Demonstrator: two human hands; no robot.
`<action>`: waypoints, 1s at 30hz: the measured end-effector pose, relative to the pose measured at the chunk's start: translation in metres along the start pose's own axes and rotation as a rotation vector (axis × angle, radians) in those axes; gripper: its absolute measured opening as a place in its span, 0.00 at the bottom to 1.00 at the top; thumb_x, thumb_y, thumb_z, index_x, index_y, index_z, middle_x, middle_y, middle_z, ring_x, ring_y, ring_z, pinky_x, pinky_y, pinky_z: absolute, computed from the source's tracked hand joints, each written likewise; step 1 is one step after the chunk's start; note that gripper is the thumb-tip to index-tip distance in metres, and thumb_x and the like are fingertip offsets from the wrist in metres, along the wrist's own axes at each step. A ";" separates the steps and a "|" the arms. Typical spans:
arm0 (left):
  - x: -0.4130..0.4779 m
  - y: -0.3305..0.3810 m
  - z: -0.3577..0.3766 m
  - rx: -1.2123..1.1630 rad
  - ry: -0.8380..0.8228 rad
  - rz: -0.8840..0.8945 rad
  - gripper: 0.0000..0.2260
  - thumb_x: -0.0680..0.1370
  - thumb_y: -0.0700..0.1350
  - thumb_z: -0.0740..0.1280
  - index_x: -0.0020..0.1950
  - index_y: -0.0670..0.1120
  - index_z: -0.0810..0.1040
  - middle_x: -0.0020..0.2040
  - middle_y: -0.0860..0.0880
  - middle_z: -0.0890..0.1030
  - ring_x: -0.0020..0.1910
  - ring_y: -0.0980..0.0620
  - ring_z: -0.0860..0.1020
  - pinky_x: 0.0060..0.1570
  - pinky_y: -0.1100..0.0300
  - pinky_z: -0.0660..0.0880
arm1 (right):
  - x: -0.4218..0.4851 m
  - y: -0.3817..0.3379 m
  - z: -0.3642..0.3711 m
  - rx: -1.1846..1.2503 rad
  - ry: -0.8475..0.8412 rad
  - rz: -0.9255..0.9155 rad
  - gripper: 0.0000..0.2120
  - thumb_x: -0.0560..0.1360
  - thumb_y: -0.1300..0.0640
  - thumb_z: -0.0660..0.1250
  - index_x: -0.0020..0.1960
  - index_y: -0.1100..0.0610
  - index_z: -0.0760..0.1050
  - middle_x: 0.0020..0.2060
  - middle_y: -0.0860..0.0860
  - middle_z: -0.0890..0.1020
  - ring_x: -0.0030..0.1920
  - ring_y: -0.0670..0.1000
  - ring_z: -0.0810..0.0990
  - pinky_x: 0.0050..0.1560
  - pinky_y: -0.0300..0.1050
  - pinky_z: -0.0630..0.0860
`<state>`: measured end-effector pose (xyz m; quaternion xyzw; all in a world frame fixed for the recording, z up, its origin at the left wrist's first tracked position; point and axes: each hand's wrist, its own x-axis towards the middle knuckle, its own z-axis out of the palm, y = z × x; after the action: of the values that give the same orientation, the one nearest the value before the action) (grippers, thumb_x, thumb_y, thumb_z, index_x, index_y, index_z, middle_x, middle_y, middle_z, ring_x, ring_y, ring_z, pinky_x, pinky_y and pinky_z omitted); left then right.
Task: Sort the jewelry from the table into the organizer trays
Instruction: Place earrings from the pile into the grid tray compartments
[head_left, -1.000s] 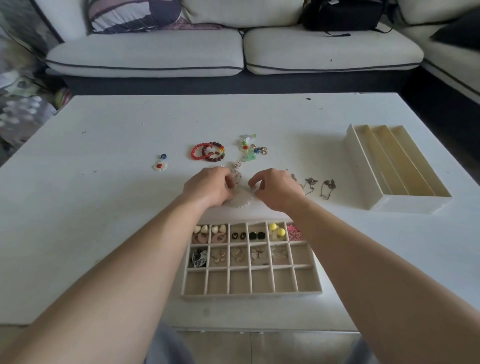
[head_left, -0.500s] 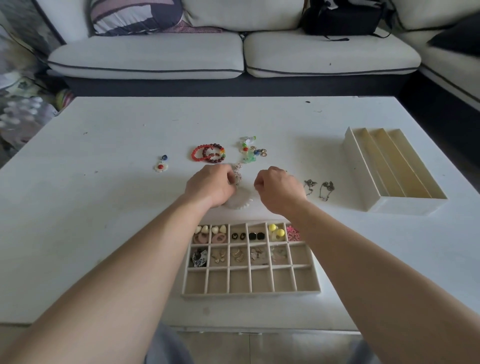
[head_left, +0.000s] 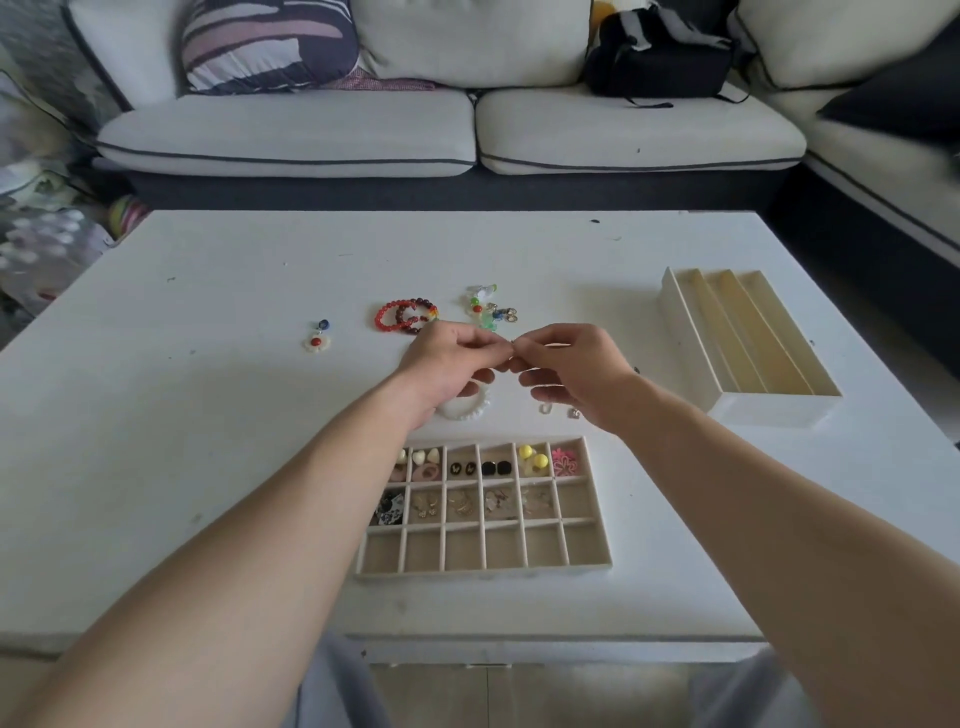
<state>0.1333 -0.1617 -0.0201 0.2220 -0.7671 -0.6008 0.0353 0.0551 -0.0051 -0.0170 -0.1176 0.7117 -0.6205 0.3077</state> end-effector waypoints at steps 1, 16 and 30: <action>-0.003 0.004 0.001 -0.008 -0.023 0.008 0.04 0.78 0.47 0.73 0.50 0.48 0.84 0.41 0.54 0.86 0.38 0.59 0.81 0.37 0.64 0.75 | -0.004 -0.002 -0.002 0.032 -0.022 0.012 0.04 0.79 0.59 0.71 0.47 0.59 0.82 0.39 0.54 0.86 0.35 0.49 0.83 0.39 0.42 0.79; -0.088 0.036 0.044 -0.171 0.002 0.105 0.06 0.79 0.44 0.71 0.53 0.52 0.86 0.43 0.55 0.86 0.38 0.58 0.82 0.36 0.64 0.77 | -0.088 -0.020 -0.027 0.349 -0.018 0.087 0.04 0.78 0.67 0.68 0.52 0.61 0.78 0.35 0.54 0.79 0.32 0.49 0.77 0.36 0.41 0.78; -0.105 0.011 0.052 -0.122 0.006 0.110 0.05 0.75 0.44 0.76 0.50 0.52 0.87 0.44 0.55 0.87 0.36 0.61 0.80 0.34 0.65 0.75 | -0.108 0.005 -0.024 0.211 0.009 0.102 0.05 0.75 0.65 0.73 0.51 0.62 0.79 0.38 0.57 0.81 0.37 0.53 0.79 0.49 0.50 0.81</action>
<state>0.2073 -0.0721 -0.0017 0.1790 -0.7400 -0.6429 0.0841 0.1270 0.0752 0.0104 -0.0455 0.6489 -0.6758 0.3465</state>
